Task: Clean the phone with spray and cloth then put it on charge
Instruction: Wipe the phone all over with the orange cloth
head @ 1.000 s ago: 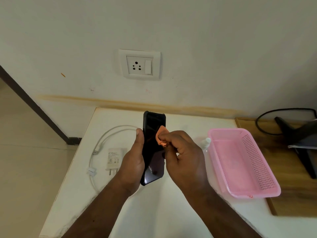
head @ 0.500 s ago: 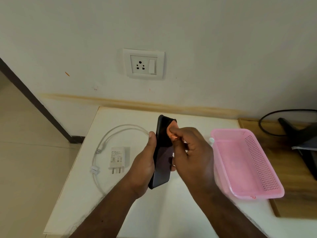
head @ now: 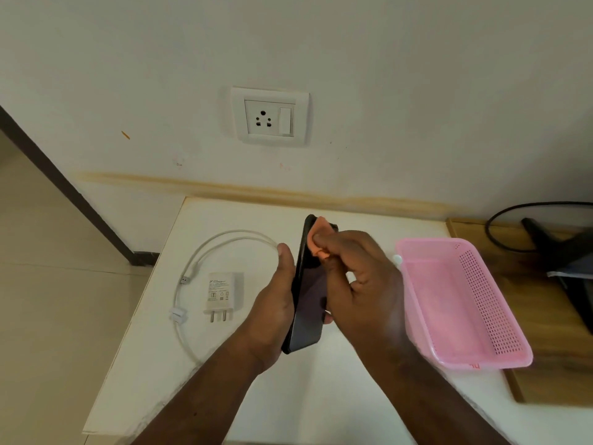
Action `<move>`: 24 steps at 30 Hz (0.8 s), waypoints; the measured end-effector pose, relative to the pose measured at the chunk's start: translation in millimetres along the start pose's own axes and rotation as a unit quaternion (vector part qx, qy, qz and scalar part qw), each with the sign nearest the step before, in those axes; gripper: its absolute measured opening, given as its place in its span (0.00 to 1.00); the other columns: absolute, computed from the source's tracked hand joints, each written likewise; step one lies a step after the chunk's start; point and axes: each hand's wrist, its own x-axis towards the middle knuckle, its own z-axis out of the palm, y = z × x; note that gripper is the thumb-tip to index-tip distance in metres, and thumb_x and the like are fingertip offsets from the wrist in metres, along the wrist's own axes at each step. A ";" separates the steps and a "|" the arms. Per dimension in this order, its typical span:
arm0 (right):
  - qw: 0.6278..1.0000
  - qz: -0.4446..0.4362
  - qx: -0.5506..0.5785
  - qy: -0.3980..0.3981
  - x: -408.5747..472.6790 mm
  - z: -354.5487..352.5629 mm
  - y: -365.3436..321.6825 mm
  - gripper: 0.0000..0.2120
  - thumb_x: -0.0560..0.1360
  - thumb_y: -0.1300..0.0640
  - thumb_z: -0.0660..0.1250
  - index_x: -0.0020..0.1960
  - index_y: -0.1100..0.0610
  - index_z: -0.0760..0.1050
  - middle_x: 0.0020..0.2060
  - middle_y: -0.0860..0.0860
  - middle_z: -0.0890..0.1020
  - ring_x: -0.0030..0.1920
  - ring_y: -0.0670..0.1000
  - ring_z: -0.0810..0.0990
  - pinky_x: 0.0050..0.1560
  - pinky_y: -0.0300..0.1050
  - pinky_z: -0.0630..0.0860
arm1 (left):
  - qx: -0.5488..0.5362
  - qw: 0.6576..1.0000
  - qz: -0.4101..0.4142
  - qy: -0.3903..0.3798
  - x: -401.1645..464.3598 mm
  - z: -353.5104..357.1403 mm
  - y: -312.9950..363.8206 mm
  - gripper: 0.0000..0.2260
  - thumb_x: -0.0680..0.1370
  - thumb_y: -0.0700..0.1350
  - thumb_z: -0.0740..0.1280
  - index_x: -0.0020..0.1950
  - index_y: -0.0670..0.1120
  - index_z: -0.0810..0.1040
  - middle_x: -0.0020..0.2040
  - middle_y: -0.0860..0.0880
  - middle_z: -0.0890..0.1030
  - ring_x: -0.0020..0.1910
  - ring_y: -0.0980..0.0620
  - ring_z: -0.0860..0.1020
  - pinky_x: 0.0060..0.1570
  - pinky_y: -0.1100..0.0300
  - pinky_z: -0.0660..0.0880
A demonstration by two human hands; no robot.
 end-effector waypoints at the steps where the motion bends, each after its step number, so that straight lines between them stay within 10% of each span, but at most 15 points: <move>1: 1.000 -0.013 0.002 -0.024 -3.0 2.8 -1.7 0.13 0.78 0.65 0.65 0.59 0.57 0.82 0.52 0.48 0.83 0.53 0.46 0.82 0.52 0.44 0.81 | -0.010 1.000 0.002 0.007 -0.4 -3.2 2.5 0.34 0.74 0.70 0.51 0.63 0.50 0.82 0.64 0.39 0.80 0.67 0.38 0.75 0.72 0.39 0.63; 7: 0.985 -0.077 -0.047 -0.148 -14.7 11.2 -14.7 0.14 0.79 0.53 0.61 0.58 0.54 0.82 0.52 0.49 0.84 0.51 0.47 0.82 0.51 0.43 0.81 | -0.036 0.999 0.000 0.041 -3.0 -18.4 20.1 0.38 0.70 0.74 0.54 0.61 0.47 0.82 0.52 0.38 0.84 0.53 0.41 0.84 0.46 0.49 0.83; 19: 0.997 -0.020 -0.056 -0.043 -4.5 4.1 -1.4 0.12 0.75 0.66 0.67 0.55 0.58 0.84 0.50 0.49 0.84 0.49 0.49 0.83 0.47 0.45 0.81 | -0.040 0.999 -0.004 0.032 -3.0 -5.9 12.2 0.29 0.77 0.67 0.55 0.64 0.50 0.82 0.63 0.41 0.82 0.63 0.42 0.79 0.64 0.45 0.75; 24: 0.990 -0.071 -0.044 -0.114 -18.5 14.8 -17.3 0.13 0.78 0.56 0.63 0.56 0.55 0.83 0.51 0.49 0.84 0.50 0.47 0.82 0.48 0.44 0.82 | -0.037 0.998 0.014 0.040 -5.6 -18.9 23.9 0.31 0.76 0.69 0.54 0.60 0.48 0.84 0.51 0.42 0.85 0.50 0.45 0.85 0.44 0.52 0.82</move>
